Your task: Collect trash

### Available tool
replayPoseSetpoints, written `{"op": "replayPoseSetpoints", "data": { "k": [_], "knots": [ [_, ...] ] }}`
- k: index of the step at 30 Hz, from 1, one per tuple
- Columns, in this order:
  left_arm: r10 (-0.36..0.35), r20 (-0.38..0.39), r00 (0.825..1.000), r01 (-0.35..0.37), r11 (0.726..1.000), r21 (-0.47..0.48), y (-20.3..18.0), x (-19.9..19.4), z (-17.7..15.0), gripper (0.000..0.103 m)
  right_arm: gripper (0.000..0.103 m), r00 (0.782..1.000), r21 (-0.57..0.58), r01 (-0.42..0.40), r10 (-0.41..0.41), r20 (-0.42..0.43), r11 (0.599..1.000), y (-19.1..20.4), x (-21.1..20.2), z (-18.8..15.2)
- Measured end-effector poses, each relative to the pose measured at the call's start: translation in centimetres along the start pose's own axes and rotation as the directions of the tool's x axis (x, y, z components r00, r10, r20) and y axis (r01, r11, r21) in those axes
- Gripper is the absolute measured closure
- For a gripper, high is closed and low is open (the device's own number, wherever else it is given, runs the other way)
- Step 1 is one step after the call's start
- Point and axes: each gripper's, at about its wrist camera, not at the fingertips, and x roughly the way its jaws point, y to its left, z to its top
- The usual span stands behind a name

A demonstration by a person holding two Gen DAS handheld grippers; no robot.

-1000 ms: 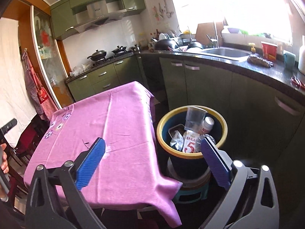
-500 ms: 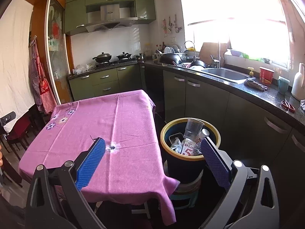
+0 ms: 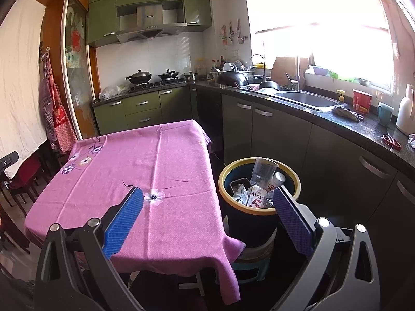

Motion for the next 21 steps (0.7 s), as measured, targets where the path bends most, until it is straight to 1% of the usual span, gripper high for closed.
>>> {"op": "replayPoseSetpoints", "data": {
  "k": [21],
  "knots": [
    [-0.005, -0.001, 1.000, 0.005, 1.000, 0.015, 0.29, 0.10, -0.39, 0.006, 0.005, 1.000, 0.003, -0.010, 0.010, -0.003, 1.000, 0.22, 0.72, -0.05]
  ]
}}
